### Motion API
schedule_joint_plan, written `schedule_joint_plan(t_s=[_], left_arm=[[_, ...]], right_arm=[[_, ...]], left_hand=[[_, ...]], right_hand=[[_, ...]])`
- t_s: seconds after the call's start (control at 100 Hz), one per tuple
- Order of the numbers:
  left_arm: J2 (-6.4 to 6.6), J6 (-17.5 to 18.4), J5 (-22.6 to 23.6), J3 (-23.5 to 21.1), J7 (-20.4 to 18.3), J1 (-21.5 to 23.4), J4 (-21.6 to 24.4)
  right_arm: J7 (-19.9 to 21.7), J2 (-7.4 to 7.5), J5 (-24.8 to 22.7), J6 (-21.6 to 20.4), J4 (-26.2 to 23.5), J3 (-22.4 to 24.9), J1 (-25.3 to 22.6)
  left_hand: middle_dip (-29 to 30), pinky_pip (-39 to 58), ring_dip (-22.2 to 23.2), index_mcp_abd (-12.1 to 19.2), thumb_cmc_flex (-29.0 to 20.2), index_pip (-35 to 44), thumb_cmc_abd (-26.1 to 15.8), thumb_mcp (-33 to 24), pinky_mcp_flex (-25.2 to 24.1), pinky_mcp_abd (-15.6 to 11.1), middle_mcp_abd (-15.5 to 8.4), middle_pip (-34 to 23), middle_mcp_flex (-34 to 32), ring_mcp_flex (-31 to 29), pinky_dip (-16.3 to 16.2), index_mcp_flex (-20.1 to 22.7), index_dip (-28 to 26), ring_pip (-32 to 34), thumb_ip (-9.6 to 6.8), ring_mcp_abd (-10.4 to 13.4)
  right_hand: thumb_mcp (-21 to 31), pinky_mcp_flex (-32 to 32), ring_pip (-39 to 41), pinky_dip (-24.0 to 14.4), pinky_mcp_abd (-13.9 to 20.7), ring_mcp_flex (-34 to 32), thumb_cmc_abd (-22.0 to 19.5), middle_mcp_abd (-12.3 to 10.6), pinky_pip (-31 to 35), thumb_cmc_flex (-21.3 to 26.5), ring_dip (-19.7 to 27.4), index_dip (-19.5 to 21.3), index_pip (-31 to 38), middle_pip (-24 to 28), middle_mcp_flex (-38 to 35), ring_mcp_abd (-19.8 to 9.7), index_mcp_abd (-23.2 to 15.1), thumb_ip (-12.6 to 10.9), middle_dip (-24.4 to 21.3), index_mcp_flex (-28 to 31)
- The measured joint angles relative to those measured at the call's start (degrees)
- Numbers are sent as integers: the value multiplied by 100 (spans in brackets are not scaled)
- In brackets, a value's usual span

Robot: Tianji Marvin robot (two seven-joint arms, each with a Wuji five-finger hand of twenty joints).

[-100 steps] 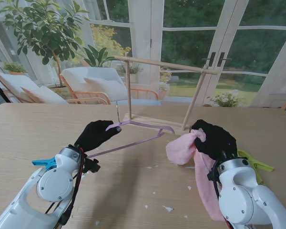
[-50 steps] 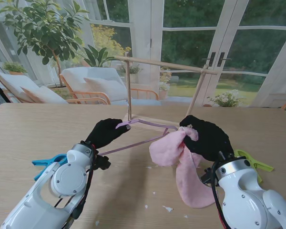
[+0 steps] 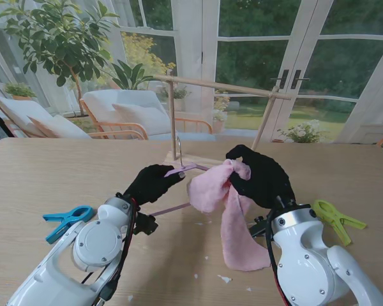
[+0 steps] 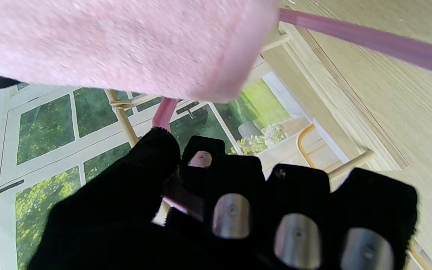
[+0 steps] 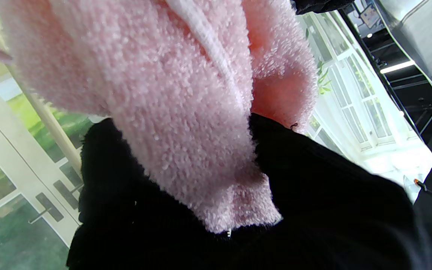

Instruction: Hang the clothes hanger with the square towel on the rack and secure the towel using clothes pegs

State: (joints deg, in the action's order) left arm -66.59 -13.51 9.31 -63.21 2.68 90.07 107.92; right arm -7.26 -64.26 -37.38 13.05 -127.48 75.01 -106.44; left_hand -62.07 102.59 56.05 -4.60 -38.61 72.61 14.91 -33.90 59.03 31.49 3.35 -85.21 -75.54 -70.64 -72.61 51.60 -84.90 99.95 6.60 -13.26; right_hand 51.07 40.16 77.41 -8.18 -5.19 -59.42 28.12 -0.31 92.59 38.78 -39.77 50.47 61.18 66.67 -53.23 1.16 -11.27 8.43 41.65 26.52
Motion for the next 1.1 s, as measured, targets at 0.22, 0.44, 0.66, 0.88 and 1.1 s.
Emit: schedule_joint_plan(t_s=[0.22,0.44,0.66,0.88,1.1], left_arm=[[-27,-223,-382,-24,-18,108,264],[-58,-495,-719,-62,-22,214,540],[-84,-689,-912,-95,-22,268,745],[-97,-814,-1042,-74,-16,273,857],[-100,-998,-1093,-33,-68,274,934]], right_arm=[[-556,-87,67,21,289,-399,175],[-1069,-202,45,67,647,-755,317],[-1134,-244,-3,91,842,-892,368],[-1153,-243,-105,88,1020,-1012,475],[-1496,-290,-110,171,1230,-1189,672]], left_hand=[[-19,0,4,-36,-79,0,-149,290,0,6,16,68,2,0,0,-59,-13,1,0,-14],[-74,0,4,-103,-184,0,-220,483,-1,75,83,132,2,0,0,-74,-29,1,0,-88],[-80,0,4,-158,-247,-1,-282,561,-2,96,117,164,6,0,0,-127,-32,2,0,-112],[-94,0,4,-176,-252,-1,-303,566,-9,153,141,202,7,0,0,-130,-45,2,0,-132],[-152,0,5,-224,-354,-7,-441,838,-13,156,169,240,22,0,0,-191,-62,2,0,-157]], right_hand=[[0,1,1,0,-55,-2,0,7,14,2,0,1,7,0,-3,42,68,-1,0,0],[3,16,-3,2,-68,-12,2,7,18,2,0,1,67,0,-65,60,154,-1,-10,0],[15,151,-158,30,-148,-149,23,8,29,2,97,-347,298,-80,-198,122,298,-1,-243,0],[112,326,-496,43,-258,-357,232,23,30,1,320,-988,609,-275,-431,191,367,-1,-640,117],[226,487,-736,45,-291,-495,362,54,26,-6,441,-1427,899,-361,-590,203,497,-1,-930,135]])
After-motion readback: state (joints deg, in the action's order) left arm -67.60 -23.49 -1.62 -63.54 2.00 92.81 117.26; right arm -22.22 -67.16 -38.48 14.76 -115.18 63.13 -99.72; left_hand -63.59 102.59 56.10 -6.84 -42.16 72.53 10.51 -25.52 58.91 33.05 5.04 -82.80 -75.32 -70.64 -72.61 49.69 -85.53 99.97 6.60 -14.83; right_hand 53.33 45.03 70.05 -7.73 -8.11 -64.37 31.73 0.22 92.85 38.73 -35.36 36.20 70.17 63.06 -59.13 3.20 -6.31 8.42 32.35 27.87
